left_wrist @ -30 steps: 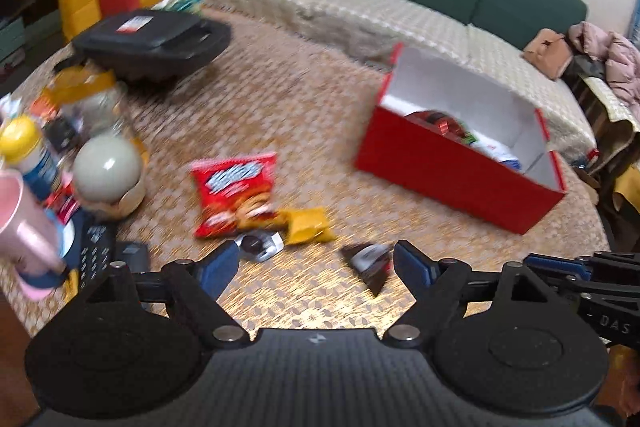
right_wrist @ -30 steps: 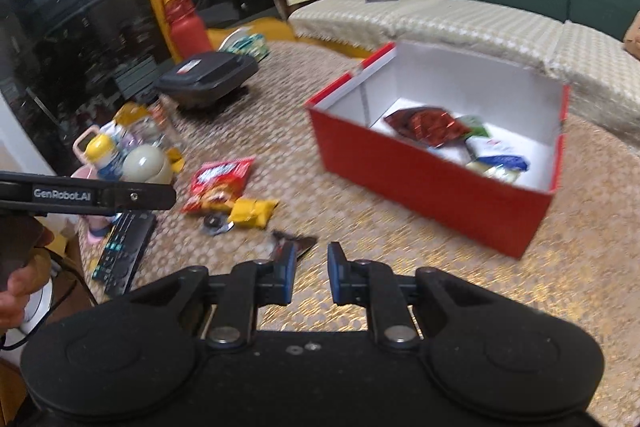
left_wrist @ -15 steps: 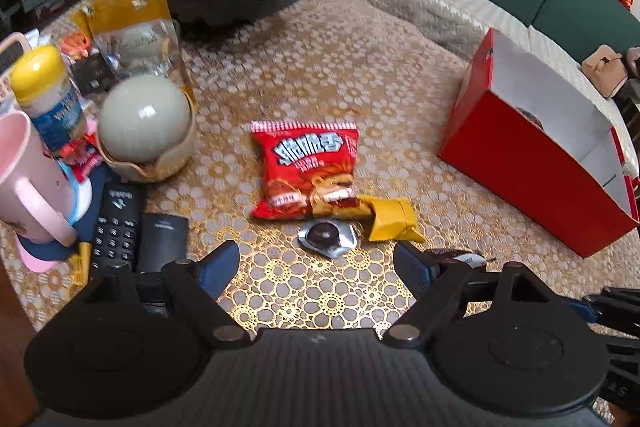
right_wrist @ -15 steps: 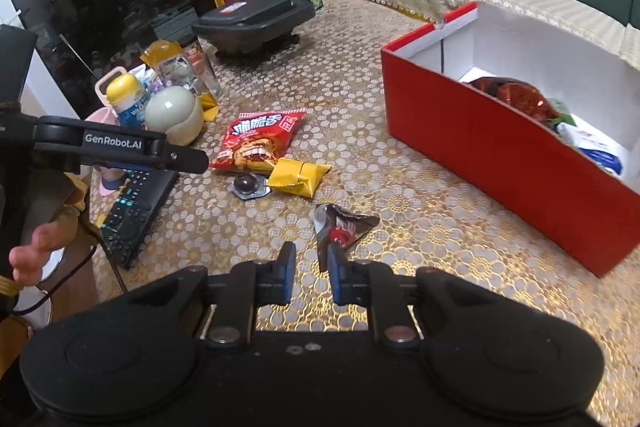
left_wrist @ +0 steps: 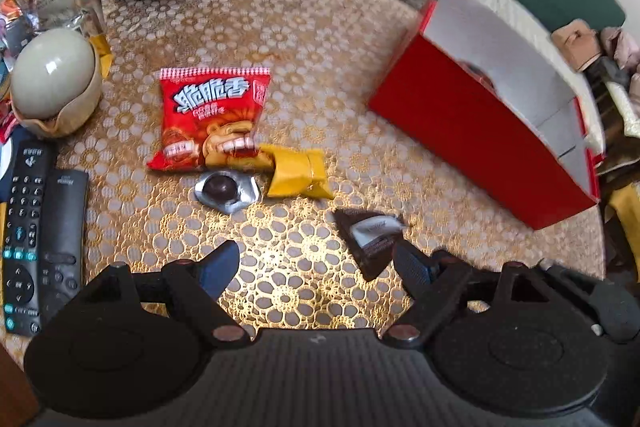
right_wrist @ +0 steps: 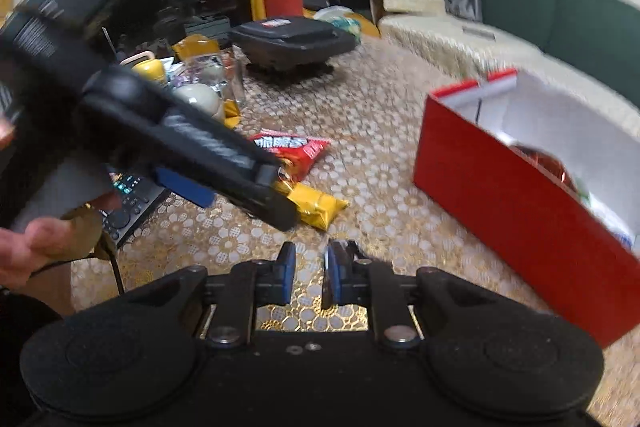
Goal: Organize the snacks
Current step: 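Withdraw both tools from the box toward the remaining snacks, then grasp the red chip bag with the left gripper while the right gripper grasps the dark triangular wrapper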
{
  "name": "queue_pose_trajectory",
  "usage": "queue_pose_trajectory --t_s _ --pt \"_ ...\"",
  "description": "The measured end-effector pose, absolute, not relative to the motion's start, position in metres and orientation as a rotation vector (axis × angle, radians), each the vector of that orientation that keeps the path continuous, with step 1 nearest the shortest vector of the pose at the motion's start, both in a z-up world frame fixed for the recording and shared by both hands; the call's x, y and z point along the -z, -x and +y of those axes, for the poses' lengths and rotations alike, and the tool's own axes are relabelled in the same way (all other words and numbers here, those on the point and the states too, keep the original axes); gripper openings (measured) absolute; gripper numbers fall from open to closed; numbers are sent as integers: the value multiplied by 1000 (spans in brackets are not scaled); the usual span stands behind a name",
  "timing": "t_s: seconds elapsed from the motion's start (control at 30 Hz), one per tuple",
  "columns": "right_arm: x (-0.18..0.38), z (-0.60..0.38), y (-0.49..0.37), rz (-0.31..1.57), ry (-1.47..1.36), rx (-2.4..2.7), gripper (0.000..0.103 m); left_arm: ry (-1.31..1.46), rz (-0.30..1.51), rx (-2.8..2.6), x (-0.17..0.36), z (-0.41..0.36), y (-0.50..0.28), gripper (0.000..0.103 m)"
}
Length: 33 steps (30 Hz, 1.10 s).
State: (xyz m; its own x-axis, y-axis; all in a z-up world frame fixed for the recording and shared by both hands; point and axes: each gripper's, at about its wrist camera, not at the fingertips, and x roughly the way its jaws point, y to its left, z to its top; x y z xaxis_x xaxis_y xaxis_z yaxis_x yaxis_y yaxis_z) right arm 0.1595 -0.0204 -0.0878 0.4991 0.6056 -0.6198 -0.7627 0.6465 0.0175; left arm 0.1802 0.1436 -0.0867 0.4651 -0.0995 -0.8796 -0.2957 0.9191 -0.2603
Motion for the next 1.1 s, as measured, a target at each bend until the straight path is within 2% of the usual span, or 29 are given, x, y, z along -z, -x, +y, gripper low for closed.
queue_pose_trajectory --t_s 0.13,0.23,0.6,1.03,1.1 --pt "83 -21 -152 537 298 -793 15 455 1145 -113 92 140 -179 83" --pt "87 -17 -146 515 379 -802 15 474 1115 -151 82 146 -178 83" --pt "89 -17 -144 531 383 -794 16 573 1088 -123 65 153 -181 83" --pt "94 -5 -130 510 491 -830 16 531 1249 -70 97 129 -172 82" --pt "96 -4 -128 510 485 -856 16 575 1314 -27 106 128 -171 78"
